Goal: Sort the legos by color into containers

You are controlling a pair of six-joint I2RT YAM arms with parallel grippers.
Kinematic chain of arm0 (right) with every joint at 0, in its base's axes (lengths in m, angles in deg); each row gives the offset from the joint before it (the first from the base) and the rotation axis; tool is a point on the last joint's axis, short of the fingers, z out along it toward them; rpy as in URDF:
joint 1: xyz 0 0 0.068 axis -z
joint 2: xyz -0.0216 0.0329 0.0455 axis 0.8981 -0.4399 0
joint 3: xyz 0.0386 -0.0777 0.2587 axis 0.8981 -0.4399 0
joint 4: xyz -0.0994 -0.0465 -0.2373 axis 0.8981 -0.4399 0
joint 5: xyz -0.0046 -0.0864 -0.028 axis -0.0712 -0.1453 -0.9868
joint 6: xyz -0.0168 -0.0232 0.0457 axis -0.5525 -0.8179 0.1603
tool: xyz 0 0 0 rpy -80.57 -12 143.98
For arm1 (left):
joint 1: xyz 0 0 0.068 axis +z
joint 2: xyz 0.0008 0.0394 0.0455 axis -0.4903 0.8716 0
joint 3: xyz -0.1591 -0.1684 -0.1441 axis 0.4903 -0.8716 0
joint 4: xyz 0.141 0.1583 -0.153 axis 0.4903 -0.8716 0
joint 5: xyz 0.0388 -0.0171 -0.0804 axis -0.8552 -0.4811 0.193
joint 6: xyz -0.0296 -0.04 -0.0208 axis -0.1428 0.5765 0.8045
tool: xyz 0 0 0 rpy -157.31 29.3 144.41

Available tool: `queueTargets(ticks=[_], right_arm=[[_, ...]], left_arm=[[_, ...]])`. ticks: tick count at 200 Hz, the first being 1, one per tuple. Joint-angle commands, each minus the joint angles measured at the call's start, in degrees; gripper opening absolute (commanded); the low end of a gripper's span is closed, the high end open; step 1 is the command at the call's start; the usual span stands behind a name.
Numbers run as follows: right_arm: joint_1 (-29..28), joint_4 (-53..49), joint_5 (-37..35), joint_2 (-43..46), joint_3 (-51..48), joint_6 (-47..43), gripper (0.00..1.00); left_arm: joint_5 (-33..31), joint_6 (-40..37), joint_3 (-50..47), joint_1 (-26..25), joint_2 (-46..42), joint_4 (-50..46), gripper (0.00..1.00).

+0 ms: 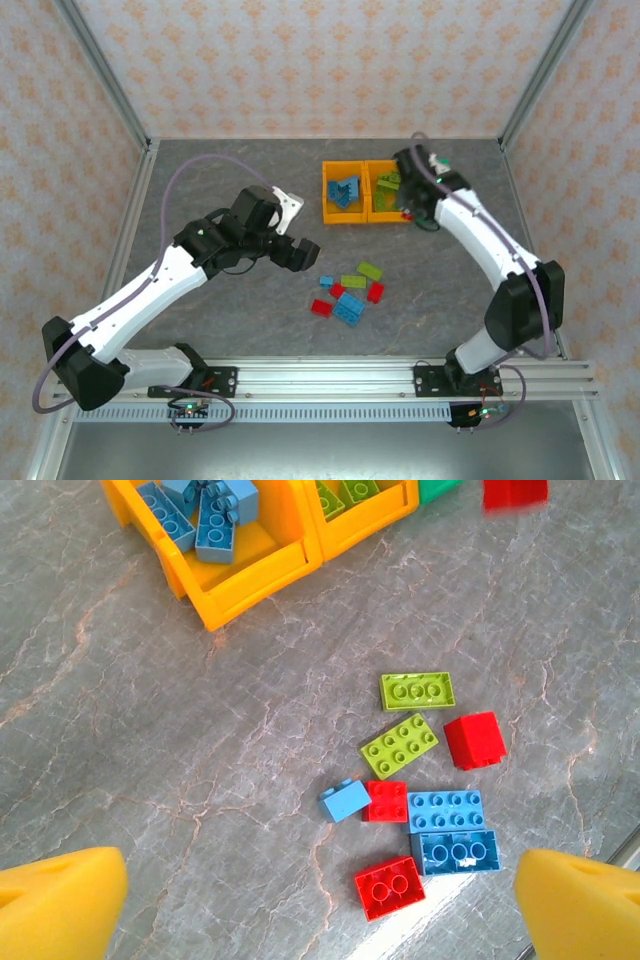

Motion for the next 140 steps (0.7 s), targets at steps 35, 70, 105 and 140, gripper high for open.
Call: queueTargets(ticks=[35,70,105,140], right_arm=[[10.84,-5.34,-0.79,-26.23,27.25,-9.24,0.32],[12.09,-12.03,-0.73,-33.68,39.47,-10.69,0.6],[11.45,-10.48,3.7,-24.69,29.97,-6.75,0.63],[8.53,-3.51,8.66,-2.92,4.77,3.5,0.65]], left_arm=[[-3.56,0.03,-1.98,-0.57,-4.14,-2.29,1.0],[-4.15,1.98,-4.27,-0.56,-6.01,-2.6,1.0],[-2.76,2.09,-5.8,-0.69,-4.49,-2.49,1.0],[1.04,3.63,-3.42,-1.0,3.48,-4.88,1.0]])
